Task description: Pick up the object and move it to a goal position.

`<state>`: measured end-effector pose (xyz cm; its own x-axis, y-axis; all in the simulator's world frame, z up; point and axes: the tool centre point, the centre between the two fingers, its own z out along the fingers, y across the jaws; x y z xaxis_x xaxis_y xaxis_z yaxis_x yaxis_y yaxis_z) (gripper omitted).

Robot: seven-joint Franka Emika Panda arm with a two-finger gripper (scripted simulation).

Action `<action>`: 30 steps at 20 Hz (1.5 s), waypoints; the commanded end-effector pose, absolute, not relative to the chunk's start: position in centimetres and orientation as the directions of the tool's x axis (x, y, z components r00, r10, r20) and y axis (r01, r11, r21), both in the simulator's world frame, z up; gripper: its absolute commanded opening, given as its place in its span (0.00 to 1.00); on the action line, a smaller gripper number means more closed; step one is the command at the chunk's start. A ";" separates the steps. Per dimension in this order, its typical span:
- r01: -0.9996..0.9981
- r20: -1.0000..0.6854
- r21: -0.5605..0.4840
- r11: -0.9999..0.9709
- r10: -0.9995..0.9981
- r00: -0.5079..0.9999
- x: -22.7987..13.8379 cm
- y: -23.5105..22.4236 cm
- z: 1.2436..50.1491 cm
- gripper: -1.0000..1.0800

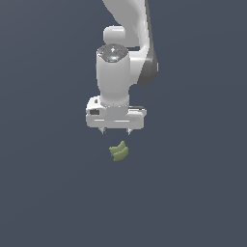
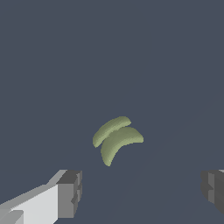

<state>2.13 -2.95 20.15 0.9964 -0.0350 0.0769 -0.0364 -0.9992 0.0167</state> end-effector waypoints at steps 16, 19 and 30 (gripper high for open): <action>0.003 0.114 0.038 -0.999 0.007 0.994 3.3 -2.8 21.9 0.96; -0.021 0.112 0.034 -0.999 -0.017 0.994 3.3 -2.8 21.7 0.96; -0.216 0.091 0.004 -0.976 -0.214 0.973 3.5 -2.5 19.5 0.96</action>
<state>3.44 -2.58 19.87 0.9792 -0.1793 0.0953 -0.1809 -0.9835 0.0088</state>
